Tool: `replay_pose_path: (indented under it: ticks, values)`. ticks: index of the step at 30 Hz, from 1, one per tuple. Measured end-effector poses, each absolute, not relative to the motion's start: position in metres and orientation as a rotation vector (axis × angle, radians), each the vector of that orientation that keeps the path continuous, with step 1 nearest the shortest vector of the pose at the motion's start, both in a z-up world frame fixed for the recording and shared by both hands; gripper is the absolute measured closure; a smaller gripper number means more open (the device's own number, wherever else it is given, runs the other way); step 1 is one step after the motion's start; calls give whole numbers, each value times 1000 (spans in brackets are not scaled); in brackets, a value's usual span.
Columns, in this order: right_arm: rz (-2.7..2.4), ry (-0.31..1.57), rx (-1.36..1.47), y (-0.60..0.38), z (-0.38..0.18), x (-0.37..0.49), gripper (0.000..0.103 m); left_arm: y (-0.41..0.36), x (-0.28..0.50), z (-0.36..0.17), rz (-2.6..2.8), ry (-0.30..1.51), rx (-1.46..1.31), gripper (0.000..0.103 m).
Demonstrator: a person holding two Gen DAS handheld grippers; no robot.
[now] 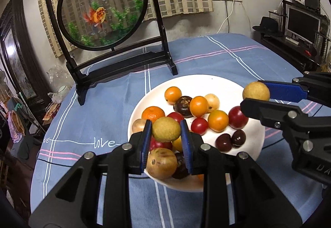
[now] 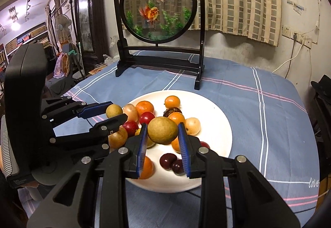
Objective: Organize fruits
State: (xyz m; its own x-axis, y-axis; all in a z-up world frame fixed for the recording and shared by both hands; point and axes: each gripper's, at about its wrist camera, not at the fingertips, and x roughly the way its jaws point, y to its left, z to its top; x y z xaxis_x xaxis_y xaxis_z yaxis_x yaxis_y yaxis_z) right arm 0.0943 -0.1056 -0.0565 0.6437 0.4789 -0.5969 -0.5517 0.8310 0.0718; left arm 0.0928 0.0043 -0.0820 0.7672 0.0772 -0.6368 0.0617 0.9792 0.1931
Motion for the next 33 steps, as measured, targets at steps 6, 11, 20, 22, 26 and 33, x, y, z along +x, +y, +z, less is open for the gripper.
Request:
replay_pose_path:
  ticks: [6, 11, 20, 22, 26, 33]
  values:
    - [581, 665, -121, -101, -61, 112, 74, 7, 107, -84, 10, 704, 210, 75]
    - [584, 681, -113, -99, -66, 123, 74, 4, 114, -92, 6, 719, 224, 75]
    - [579, 697, -113, -95, -69, 137, 74, -3, 125, -100, 5, 732, 252, 75]
    - [573, 710, -105, -94, -71, 143, 73, -3, 128, -103, 3, 743, 252, 75]
    - [540, 752, -91, -91, -77, 154, 70, -2, 129, -106, 4, 745, 241, 46]
    - [550, 733, -52, -102, -66, 150, 69, -2, 119, -97, 24, 686, 243, 34]
